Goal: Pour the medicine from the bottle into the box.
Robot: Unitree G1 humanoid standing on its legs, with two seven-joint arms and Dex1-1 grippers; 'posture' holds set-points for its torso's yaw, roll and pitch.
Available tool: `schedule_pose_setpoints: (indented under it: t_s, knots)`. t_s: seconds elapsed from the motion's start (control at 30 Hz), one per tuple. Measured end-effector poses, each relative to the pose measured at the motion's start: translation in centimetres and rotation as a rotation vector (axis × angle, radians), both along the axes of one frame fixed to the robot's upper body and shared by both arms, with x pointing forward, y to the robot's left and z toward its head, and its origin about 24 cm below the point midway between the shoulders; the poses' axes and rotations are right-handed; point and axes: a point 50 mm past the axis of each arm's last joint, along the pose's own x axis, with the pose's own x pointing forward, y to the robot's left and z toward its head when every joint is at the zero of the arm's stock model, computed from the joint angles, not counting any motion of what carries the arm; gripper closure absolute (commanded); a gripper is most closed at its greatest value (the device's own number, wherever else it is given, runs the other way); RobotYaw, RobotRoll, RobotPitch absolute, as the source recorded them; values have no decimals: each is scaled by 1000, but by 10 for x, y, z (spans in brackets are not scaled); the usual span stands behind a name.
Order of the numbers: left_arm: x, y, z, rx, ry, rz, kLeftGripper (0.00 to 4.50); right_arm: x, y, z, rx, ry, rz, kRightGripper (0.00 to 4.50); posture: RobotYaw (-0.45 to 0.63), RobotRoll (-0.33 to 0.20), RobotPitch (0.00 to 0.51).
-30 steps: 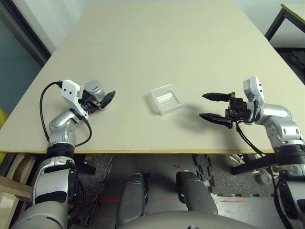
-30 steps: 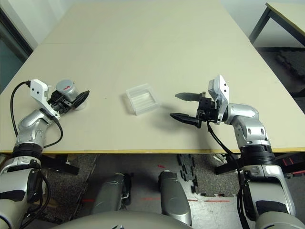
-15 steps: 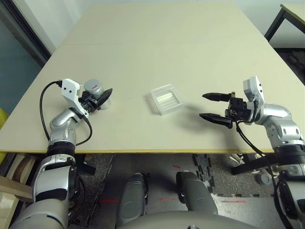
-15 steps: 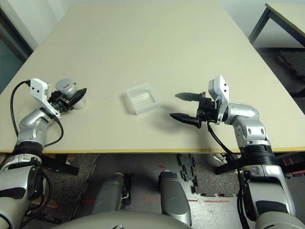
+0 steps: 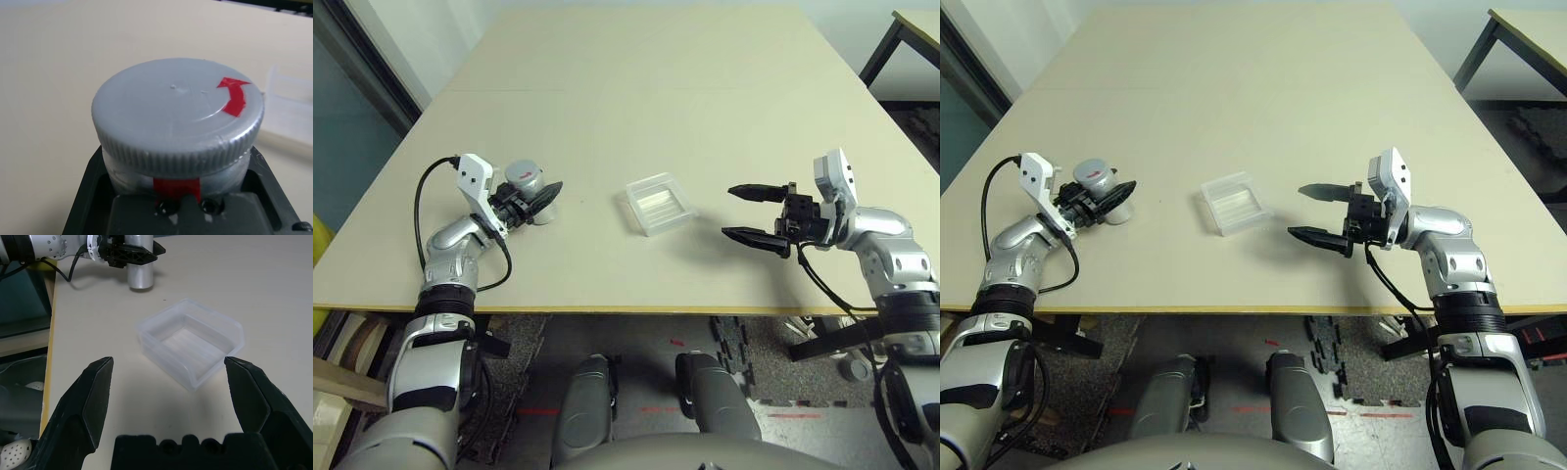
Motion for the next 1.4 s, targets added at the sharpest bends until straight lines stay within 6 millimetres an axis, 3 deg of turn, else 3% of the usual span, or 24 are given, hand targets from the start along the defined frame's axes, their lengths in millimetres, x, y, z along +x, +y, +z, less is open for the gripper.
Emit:
schedule_pose_setpoints:
  t_s: [0.4,0.5,0.87,0.97,1.4]
  knots:
    - [8,-43,13,-20,47,-189,1832,9,14,24,67,-18,47,0,-196,0,100]
    - [10,-58,15,-29,66,-243,1832,13,25,36,95,-27,83,0,-200,0,99]
    - [16,-85,23,-32,66,-330,1832,30,66,64,110,-22,169,0,-213,0,93]
    - [16,-95,22,-33,70,-362,1832,36,75,64,94,-12,168,0,-213,0,93]
    - [17,-107,28,16,35,-434,1832,54,104,62,59,28,166,0,-212,0,80]
